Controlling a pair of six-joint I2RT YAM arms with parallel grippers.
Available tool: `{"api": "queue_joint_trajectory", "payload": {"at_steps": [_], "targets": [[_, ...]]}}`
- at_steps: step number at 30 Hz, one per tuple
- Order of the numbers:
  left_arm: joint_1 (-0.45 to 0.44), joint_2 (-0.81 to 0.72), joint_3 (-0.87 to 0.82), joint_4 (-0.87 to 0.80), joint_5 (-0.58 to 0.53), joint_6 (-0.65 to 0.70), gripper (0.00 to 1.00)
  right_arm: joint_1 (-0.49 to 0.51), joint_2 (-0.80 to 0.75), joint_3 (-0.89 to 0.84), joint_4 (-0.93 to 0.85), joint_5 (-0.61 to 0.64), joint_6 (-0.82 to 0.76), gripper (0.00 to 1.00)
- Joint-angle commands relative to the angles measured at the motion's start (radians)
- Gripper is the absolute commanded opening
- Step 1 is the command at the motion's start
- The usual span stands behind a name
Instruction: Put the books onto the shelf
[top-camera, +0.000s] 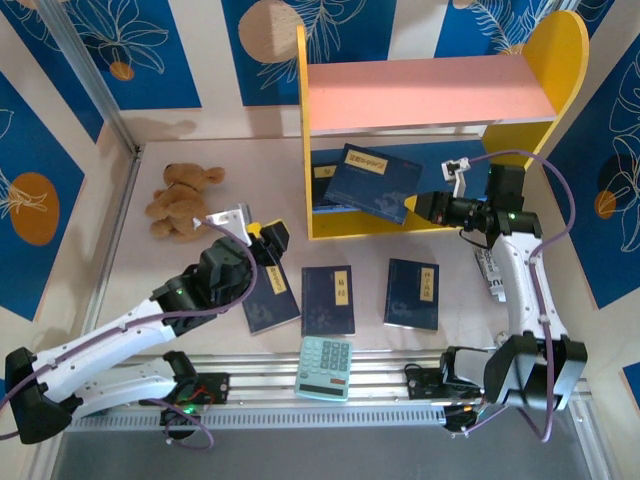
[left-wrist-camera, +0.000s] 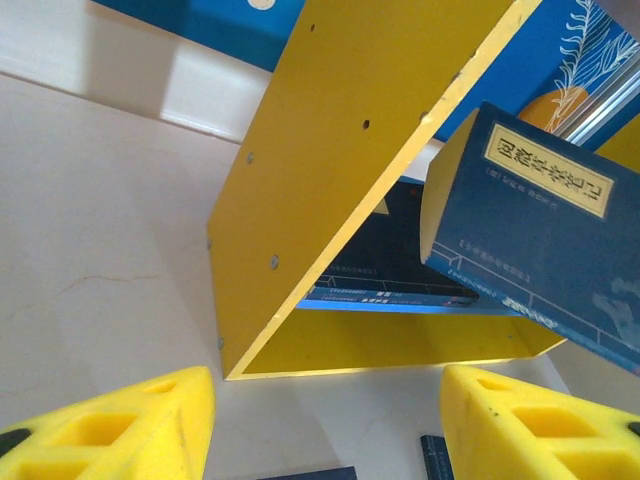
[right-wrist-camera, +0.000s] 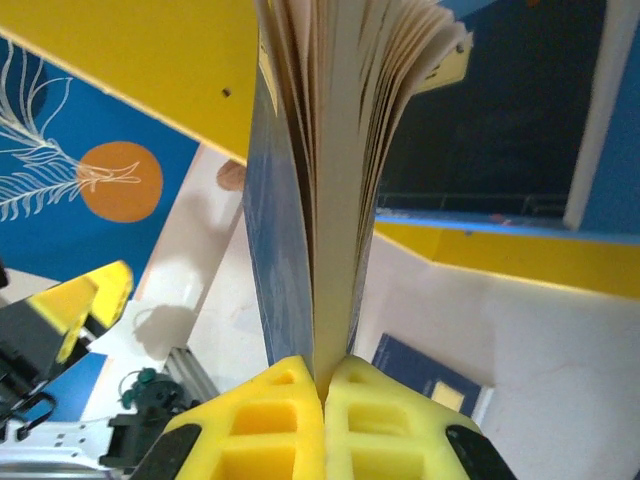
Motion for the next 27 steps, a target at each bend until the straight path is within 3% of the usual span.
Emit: {"api": "queue_joint_trajectory", "payload": {"at_steps": [1,12,27], "targets": [[0.012,-0.043,0.023,-0.034,-0.012,-0.007,0.61,-0.010,0.053,0.071,-0.013,-0.018,-0.084,0.00],[0.016,-0.068,0.042,-0.095,-0.028,-0.004,0.61,-0.012,0.292,0.263,-0.098,-0.096,-0.233,0.00],[0.017,-0.033,0.062,-0.093,-0.010,0.001,0.61,0.038,0.449,0.362,-0.153,-0.129,-0.328,0.00]]}}
